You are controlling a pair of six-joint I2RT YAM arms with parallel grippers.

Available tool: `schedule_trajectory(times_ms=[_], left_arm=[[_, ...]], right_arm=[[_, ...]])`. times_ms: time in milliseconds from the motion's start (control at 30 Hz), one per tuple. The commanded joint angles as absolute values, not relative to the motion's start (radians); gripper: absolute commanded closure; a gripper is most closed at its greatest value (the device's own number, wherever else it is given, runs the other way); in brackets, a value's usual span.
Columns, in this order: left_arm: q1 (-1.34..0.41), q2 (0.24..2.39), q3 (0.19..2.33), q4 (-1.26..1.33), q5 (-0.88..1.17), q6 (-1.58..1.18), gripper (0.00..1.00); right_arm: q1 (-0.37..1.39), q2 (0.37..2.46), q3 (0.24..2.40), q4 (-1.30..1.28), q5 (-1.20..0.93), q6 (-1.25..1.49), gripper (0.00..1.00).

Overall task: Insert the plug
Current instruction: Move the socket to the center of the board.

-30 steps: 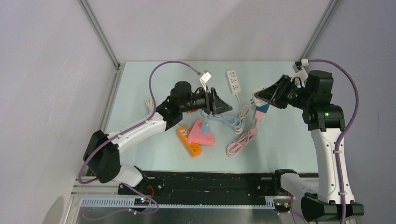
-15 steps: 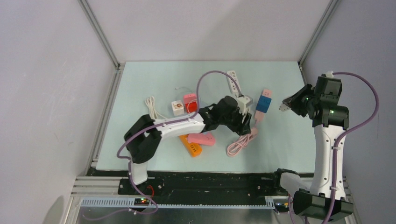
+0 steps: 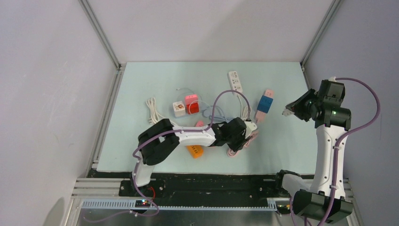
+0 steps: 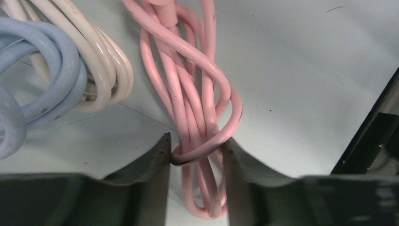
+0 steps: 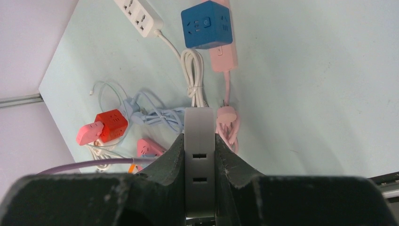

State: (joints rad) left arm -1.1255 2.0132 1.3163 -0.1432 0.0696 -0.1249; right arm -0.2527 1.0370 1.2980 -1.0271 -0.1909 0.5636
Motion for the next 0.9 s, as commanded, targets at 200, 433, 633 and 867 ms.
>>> schedule_trajectory(times_ms=[200,433,633,867], left_arm=[[-1.132,1.864,1.116,-0.269,0.040,-0.045,1.00],[-1.148,1.699,0.942,-0.276,0.066,-0.110,0.96],[-1.161,1.587,0.863,-0.296,0.043,-0.139,0.72],[-1.158,1.442,0.907,-0.303,0.003,-0.157,0.23]], right_arm=[[-0.237,1.096,1.287,-1.007,-0.211,0.554,1.00],[-0.076,1.132,1.238,-0.973,-0.125,0.663,1.00],[0.053,1.161,1.190,-0.919,-0.058,0.788,1.00],[0.143,1.263,1.182,-0.871,0.039,0.874,1.00]])
